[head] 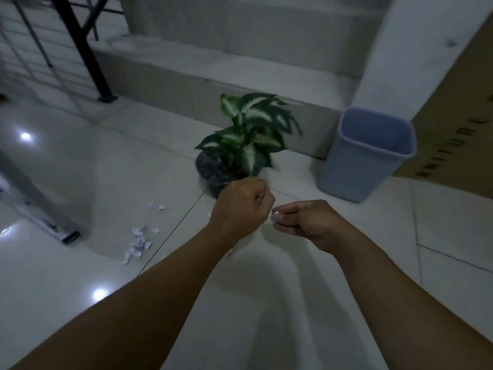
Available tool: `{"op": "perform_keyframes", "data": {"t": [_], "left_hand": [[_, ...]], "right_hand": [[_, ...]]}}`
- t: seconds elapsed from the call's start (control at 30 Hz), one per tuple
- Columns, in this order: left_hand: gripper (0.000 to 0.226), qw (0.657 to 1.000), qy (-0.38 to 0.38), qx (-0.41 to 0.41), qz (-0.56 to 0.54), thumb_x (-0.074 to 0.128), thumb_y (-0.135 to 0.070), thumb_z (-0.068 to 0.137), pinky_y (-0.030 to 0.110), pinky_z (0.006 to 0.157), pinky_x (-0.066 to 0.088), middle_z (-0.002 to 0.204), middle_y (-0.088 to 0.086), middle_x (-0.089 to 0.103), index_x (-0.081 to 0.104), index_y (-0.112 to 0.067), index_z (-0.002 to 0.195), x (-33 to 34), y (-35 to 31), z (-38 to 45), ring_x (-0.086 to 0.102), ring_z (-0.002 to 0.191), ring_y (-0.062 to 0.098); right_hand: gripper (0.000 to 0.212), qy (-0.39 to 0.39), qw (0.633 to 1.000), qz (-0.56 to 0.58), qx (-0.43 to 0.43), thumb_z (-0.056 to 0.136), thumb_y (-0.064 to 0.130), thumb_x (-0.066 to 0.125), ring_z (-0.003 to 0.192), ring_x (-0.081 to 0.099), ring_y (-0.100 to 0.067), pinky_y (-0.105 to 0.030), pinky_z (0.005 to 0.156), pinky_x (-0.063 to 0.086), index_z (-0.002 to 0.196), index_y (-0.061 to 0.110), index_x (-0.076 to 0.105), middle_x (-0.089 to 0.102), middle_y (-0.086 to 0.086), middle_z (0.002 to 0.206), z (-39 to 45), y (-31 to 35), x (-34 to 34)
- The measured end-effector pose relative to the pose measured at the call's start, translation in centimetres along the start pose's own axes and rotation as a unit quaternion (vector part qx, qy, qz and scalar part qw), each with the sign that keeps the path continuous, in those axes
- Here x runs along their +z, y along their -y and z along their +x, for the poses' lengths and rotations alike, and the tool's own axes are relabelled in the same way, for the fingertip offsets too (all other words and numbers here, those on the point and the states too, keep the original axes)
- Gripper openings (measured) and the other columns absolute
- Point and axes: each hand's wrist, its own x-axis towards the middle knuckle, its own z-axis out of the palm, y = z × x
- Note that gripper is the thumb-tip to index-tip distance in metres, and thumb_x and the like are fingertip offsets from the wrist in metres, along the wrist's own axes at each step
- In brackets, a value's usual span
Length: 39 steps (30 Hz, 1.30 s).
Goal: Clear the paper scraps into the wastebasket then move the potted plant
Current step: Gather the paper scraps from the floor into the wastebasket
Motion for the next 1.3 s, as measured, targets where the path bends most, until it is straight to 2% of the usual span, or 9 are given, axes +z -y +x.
{"op": "perform_keyframes", "data": {"t": [0.37, 0.47, 0.63, 0.67, 0.7, 0.8, 0.93, 1.17, 1.3], "left_hand": [[0.046, 0.983, -0.075, -0.027, -0.168, 0.059, -0.008, 0.078, 0.027, 0.049, 0.026, 0.047, -0.008, 0.024, 0.026, -0.026, 0.052, 7.0, -10.9, 13.9, 0.025, 0.047, 0.004], [0.033, 0.979, -0.084, -0.052, -0.178, 0.058, -0.013, 0.075, 0.03, 0.05, 0.026, 0.052, 0.002, 0.029, 0.035, -0.01, 0.051, 9.2, -11.8, 18.3, 0.028, 0.052, 0.01], [0.041, 0.934, -0.11, -0.192, -0.281, 0.063, -0.009, 0.084, 0.023, 0.04, 0.034, 0.035, -0.007, 0.029, 0.036, -0.014, 0.053, 13.4, -13.8, 24.6, 0.064, 0.059, -0.01], [0.042, 0.918, -0.117, -0.226, -0.306, 0.063, -0.009, 0.087, 0.017, 0.037, 0.028, 0.031, -0.008, 0.03, 0.037, -0.013, 0.055, 14.5, -14.0, 25.6, 0.037, 0.082, -0.008], [0.042, 0.906, -0.123, -0.249, -0.319, 0.062, -0.01, 0.089, 0.015, 0.036, 0.024, 0.03, -0.008, 0.032, 0.037, -0.012, 0.056, 15.3, -14.1, 26.3, 0.048, 0.074, -0.019], [0.048, 0.907, -0.118, -0.276, -0.297, 0.061, -0.025, 0.096, 0.025, 0.047, 0.03, 0.042, -0.006, 0.042, 0.038, -0.014, 0.056, 18.5, -13.4, 27.9, 0.061, 0.052, 0.008], [0.046, 0.946, 0.0, -0.243, -0.213, 0.044, -0.044, 0.104, 0.035, 0.076, 0.047, 0.088, 0.008, 0.068, 0.065, -0.005, 0.092, 21.1, -11.3, 27.5, 0.061, 0.082, 0.025], [0.026, 0.981, 0.05, -0.078, -0.168, 0.052, -0.038, 0.102, 0.015, 0.074, 0.044, 0.092, -0.009, 0.067, 0.067, -0.019, 0.098, 19.4, -8.8, 24.6, 0.061, 0.088, 0.008], [0.023, 0.984, 0.024, -0.047, -0.17, 0.054, -0.036, 0.101, 0.03, 0.089, 0.055, 0.105, -0.006, 0.072, 0.07, -0.02, 0.107, 16.4, -8.3, 21.6, 0.065, 0.102, 0.009]], "right_hand": [[0.008, -0.151, 0.969, 0.107, -0.165, 0.084, -0.007, 0.074, 0.083, 0.071, -0.025, -0.028, 0.074, 0.064, 0.088, -0.001, 0.07, 0.071, -0.016, 0.085, -2.2, 9.5, -11.3], [0.01, -0.218, 0.95, 0.065, -0.214, 0.081, 0.002, 0.081, 0.089, 0.074, -0.027, -0.031, 0.079, 0.063, 0.083, 0.008, 0.074, 0.074, -0.013, 0.087, -0.1, 12.0, -14.6], [0.014, -0.279, 0.924, -0.019, -0.26, 0.08, 0.009, 0.084, 0.085, 0.076, -0.025, -0.042, 0.085, 0.063, 0.077, 0.019, 0.075, 0.078, -0.008, 0.084, 3.9, 14.2, -18.2], [0.014, -0.288, 0.918, -0.033, -0.269, 0.081, 0.009, 0.083, 0.082, 0.076, -0.023, -0.04, 0.082, 0.063, 0.077, 0.02, 0.075, 0.077, -0.005, 0.082, 4.7, 14.4, -18.7], [0.015, -0.302, 0.91, -0.057, -0.278, 0.082, 0.009, 0.082, 0.079, 0.076, -0.021, -0.036, 0.078, 0.064, 0.078, 0.021, 0.074, 0.076, -0.002, 0.08, 5.0, 14.6, -19.0], [0.022, -0.335, 0.874, -0.151, -0.318, 0.085, 0.003, 0.075, 0.078, 0.069, -0.013, -0.021, 0.067, 0.053, 0.083, 0.025, 0.072, 0.072, 0.007, 0.085, 7.0, 14.6, -19.9], [0.038, -0.362, 0.845, -0.214, -0.33, 0.084, -0.012, 0.063, 0.094, 0.064, -0.008, -0.006, 0.064, 0.042, 0.096, 0.023, 0.072, 0.069, 0.008, 0.099, 8.6, 13.3, -20.2], [0.043, -0.356, 0.823, -0.239, -0.373, 0.084, -0.012, 0.057, 0.111, 0.06, -0.005, -0.023, 0.09, 0.051, 0.11, 0.019, 0.073, 0.066, 0.012, 0.109, 8.5, 11.5, -19.8], [0.036, -0.334, 0.819, -0.237, -0.401, 0.086, -0.006, 0.059, 0.109, 0.06, -0.005, -0.026, 0.092, 0.053, 0.108, 0.019, 0.073, 0.065, 0.014, 0.105, 7.3, 11.2, -18.2]]}}
